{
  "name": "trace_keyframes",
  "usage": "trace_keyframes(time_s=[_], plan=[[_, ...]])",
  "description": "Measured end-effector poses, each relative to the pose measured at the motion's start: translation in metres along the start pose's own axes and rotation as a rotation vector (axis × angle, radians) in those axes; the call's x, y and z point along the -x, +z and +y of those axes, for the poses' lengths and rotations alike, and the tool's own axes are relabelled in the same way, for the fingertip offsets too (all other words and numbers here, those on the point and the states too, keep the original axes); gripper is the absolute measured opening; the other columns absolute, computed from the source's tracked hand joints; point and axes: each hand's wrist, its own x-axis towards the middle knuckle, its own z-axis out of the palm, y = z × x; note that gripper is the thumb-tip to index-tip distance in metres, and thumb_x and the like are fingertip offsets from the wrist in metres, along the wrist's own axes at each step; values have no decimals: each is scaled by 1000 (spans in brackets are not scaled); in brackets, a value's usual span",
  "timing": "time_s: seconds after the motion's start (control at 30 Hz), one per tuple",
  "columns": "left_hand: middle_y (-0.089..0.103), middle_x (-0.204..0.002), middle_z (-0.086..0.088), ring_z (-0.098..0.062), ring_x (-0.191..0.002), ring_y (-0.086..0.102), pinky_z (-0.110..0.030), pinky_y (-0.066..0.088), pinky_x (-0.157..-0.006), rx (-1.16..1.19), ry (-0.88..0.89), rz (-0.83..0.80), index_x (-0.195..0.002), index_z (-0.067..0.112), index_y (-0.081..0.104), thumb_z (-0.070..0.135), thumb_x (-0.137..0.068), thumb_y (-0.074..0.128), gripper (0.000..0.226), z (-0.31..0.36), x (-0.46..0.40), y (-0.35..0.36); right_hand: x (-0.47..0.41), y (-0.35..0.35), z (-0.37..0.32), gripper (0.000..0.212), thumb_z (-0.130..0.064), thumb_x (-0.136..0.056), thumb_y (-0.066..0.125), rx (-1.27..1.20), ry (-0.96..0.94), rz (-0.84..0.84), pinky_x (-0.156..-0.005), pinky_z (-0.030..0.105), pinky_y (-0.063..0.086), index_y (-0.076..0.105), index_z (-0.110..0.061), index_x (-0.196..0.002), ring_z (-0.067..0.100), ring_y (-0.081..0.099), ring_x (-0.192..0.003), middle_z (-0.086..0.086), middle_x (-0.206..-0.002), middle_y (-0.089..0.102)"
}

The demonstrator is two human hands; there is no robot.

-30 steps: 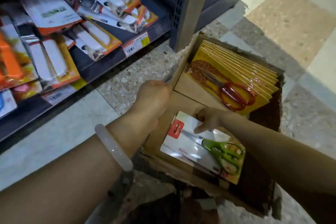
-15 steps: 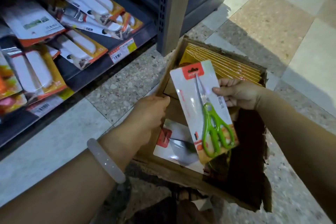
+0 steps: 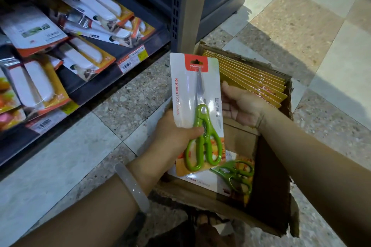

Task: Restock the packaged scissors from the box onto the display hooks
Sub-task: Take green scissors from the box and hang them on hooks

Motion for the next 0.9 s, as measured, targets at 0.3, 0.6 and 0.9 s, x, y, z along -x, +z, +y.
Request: trace_keyframes(time_s=[0.3, 0.6, 0.9], plan=[[70, -103, -6, -20, -93, 67, -34, 56, -79, 13, -7, -34, -101, 20, 61, -5, -75, 70, 38, 5, -7, -18, 1, -18, 80, 32, -27, -77, 75, 1299, 215, 46, -85, 28, 46, 63, -10, -101, 22, 59, -100, 6, -107, 65], [69, -108, -10, -27, -99, 66, -44, 53, -89, 73, -52, -5, -107, 17, 62, 2, -86, 61, 26, 3, -8, -29, 3, -17, 101, 73, -41, -67, 78, 1512, 135, 134, -91, 30, 42, 44, -15, -126, 25, 50, -113, 6, -124, 46], [69, -108, -9, -27, -97, 66, -42, 54, -86, 89, -37, 45, -118, 12, 60, 3, -86, 61, 33, 6, -6, -43, 13, -12, 110, 73, -62, -67, 70, 1541, 114, 104, -93, 32, 43, 50, -15, -119, 22, 44, -111, 4, -120, 36]])
